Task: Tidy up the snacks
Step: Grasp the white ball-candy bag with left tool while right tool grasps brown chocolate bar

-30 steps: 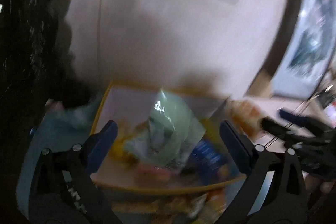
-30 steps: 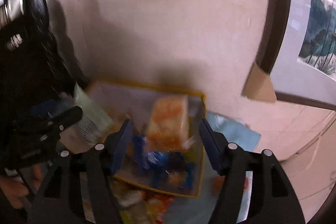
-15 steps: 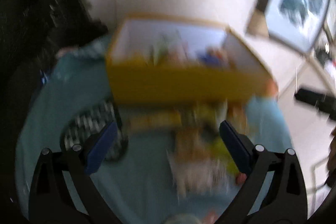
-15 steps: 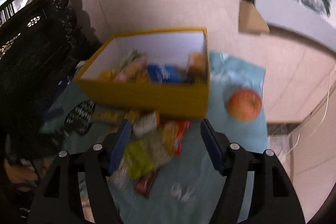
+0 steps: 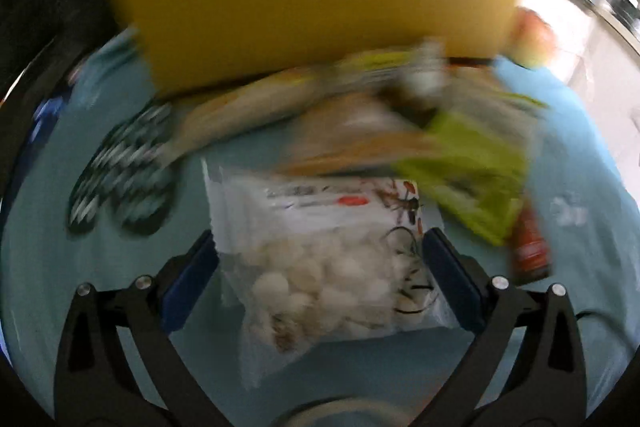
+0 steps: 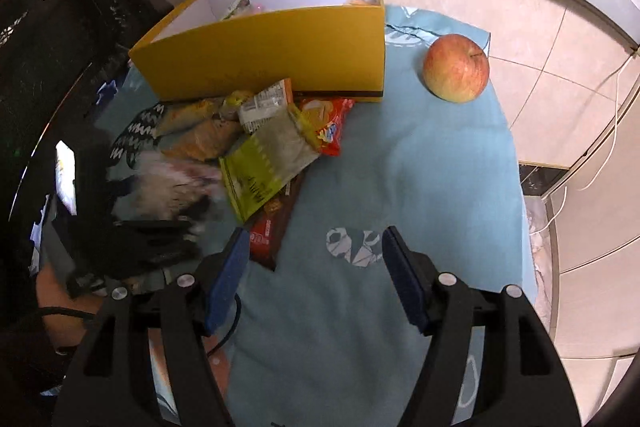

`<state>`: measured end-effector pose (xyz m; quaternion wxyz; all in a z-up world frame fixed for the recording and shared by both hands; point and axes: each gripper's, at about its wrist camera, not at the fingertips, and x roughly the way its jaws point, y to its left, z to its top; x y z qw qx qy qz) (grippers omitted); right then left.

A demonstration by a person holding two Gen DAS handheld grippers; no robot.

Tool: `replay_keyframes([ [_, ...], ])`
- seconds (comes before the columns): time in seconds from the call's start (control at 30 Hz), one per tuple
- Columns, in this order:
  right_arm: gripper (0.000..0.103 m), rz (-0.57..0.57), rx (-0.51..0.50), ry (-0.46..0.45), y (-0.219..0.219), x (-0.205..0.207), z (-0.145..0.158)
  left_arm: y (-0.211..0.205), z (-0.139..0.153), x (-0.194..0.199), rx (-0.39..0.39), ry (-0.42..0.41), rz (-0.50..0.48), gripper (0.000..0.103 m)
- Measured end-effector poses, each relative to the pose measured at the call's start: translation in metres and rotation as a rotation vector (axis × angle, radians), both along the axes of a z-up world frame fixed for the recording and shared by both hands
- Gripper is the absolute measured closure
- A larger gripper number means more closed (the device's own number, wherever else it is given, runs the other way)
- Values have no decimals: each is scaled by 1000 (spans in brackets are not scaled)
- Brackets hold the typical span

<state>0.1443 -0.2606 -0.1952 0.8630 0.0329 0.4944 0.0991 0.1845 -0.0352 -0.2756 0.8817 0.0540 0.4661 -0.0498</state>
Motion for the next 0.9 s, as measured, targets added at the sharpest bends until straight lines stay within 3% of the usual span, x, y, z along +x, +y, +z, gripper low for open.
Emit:
replay_keyframes([
  [0.1, 34, -11, 30, 9, 7, 15, -6, 46, 2, -6, -16, 2, 89, 2],
  [0.2, 33, -2, 39, 25, 31, 36, -15, 64, 6, -5, -32, 11, 90, 2],
  [0.3, 33, 30, 0, 76, 59, 55, -33, 66, 8, -4, -20, 6, 72, 2],
  [0.4, 34, 83, -115, 148, 82, 57, -60, 65, 7, 1, -13, 17, 57, 2],
  [0.43, 38, 111, -171, 184, 88, 53, -73, 66, 7, 1, -11, 17, 50, 2],
  [0.5, 44, 155, -204, 115, 92, 42, -72, 60, 2, 5, -9, 21, 30, 2],
  [0.6, 78, 100, -131, 142, 69, 47, -66, 57, -1, 7, -24, 20, 21, 2],
  [0.63, 80, 78, -94, 156, 57, 48, -65, 56, -2, 7, -25, 14, 13, 3],
  [0.73, 80, 68, -95, 156, 40, 37, -61, 49, 1, 4, -41, -11, -39, 26],
  [0.9, 80, 53, -29, 147, 20, 12, -50, 59, 9, -3, -132, 0, -24, 43],
])
